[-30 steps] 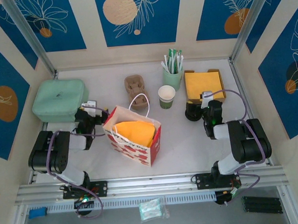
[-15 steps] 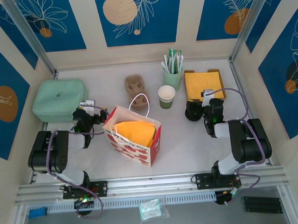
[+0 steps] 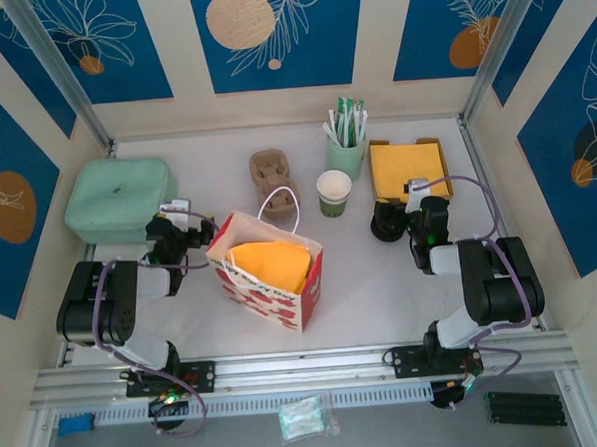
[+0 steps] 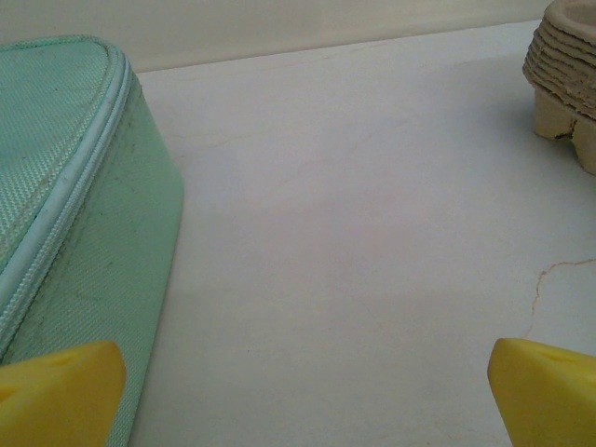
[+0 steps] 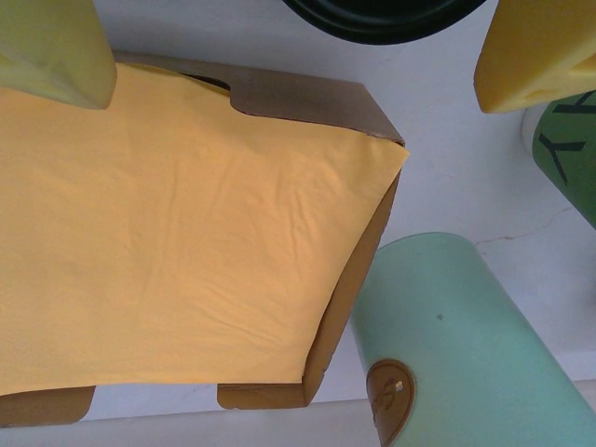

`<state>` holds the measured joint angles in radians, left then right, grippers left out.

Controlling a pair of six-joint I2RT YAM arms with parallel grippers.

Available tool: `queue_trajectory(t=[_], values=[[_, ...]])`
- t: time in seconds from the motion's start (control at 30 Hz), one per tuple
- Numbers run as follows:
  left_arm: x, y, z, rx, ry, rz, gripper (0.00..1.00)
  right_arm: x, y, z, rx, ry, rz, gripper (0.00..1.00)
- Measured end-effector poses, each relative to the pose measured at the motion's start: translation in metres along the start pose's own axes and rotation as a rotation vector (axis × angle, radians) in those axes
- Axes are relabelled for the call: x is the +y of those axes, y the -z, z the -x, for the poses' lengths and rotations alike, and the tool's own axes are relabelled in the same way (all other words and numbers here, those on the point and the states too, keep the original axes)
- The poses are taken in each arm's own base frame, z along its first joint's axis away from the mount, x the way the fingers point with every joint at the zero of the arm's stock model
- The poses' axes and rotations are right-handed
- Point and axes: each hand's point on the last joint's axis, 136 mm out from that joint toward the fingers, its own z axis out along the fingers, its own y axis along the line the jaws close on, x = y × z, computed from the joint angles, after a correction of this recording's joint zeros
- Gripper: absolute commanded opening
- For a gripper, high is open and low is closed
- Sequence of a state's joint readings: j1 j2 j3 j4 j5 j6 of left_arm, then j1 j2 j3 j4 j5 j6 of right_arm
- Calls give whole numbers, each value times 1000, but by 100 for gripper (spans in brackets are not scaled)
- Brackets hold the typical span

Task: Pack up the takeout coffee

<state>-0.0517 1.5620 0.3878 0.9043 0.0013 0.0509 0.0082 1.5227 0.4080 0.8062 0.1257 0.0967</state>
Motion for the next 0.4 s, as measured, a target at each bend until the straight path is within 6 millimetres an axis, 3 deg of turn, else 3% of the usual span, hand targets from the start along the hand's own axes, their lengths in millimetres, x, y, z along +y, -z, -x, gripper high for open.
queue_trajectory(t=[0.4], values=[[0, 0, 0, 0, 0, 0, 99, 0, 0, -2, 10, -3, 1, 99]])
